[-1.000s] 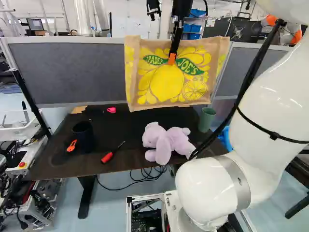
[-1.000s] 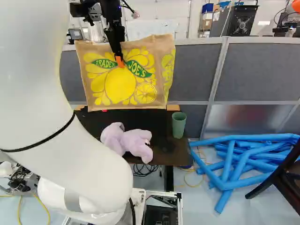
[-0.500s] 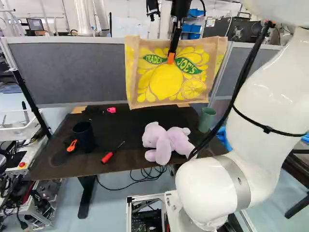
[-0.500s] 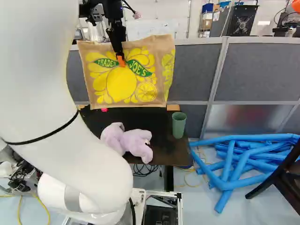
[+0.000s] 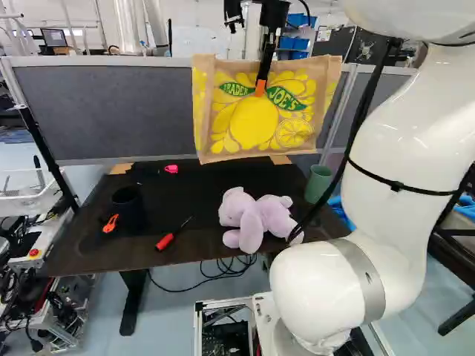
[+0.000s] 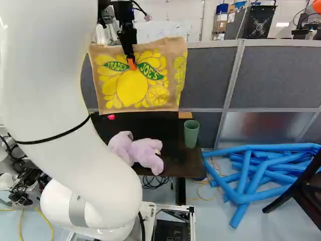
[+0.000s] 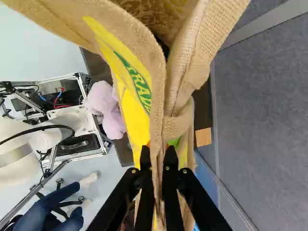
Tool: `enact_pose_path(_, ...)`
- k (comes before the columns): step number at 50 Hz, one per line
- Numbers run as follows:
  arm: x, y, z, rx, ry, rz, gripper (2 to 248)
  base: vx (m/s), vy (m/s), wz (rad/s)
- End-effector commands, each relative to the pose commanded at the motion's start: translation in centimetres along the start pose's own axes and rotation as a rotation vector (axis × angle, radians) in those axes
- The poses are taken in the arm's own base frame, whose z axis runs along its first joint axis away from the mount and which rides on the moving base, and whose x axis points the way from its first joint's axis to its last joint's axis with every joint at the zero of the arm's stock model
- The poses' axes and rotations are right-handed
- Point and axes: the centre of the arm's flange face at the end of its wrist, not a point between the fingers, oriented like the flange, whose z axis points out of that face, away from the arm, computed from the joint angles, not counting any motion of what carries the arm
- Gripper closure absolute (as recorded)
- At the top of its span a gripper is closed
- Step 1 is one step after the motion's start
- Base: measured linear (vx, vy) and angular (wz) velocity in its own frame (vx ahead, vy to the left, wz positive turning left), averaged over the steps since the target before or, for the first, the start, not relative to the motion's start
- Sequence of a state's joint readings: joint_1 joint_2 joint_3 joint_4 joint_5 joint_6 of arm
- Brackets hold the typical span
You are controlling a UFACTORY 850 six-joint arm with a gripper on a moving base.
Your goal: Pick up the bag on the ground and place it on the table
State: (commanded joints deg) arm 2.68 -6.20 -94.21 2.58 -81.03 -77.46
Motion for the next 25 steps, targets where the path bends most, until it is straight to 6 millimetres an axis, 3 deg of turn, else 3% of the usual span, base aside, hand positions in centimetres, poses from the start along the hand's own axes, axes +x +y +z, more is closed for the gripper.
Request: enact_pose_path(25,0.8,3.3,0.5,-0.015,0.002,-0.001,228,0.0,0.0,0.0)
